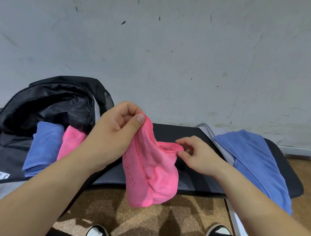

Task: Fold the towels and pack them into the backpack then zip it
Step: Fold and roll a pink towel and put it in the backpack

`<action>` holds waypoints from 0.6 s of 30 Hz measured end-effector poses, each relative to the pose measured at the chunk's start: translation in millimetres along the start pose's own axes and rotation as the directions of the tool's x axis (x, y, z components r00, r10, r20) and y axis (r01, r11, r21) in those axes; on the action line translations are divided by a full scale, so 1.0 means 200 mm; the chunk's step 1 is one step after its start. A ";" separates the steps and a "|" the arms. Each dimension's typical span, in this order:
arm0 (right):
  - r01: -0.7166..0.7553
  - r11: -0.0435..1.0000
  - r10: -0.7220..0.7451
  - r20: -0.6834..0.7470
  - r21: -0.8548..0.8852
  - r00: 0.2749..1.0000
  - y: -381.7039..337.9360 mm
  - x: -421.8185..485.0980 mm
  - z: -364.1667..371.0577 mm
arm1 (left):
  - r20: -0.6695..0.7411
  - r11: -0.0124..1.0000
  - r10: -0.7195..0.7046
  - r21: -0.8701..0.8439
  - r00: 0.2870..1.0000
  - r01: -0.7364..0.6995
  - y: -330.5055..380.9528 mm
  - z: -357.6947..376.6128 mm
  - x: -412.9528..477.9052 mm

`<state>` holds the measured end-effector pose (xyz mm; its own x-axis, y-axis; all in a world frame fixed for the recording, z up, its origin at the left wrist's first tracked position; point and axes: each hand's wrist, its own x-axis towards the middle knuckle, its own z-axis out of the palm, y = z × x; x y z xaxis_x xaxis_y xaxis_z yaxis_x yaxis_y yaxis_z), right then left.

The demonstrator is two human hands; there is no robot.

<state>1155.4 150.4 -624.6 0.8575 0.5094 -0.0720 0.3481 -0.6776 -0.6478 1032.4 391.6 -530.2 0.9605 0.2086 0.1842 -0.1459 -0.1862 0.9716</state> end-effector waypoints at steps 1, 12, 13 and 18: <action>-0.002 0.999 0.002 0.000 0.036 1.000 0.00 0.01 0.01 | 0.005 1.000 -0.004 -0.002 1.000 0.004 0.00 0.00 0.00; -0.216 0.960 0.216 0.018 0.178 0.976 0.02 0.05 0.02 | -0.135 0.997 -0.004 0.075 0.991 0.014 -0.07 -0.04 0.03; -0.230 0.953 0.238 -0.018 0.197 0.971 0.03 0.05 0.00 | -0.164 0.995 0.006 0.095 0.986 0.010 -0.09 -0.05 0.04; -0.177 0.904 0.235 -0.106 0.389 0.966 0.09 0.01 -0.11 | -0.244 0.975 0.029 0.221 0.969 0.026 -0.13 -0.10 0.08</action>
<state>1170.8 127.3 -620.2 0.9504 0.2768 -0.1415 0.0155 -0.4966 -0.8679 1046.8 419.9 -550.2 0.8689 0.4310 0.2433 -0.0650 -0.3878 0.9194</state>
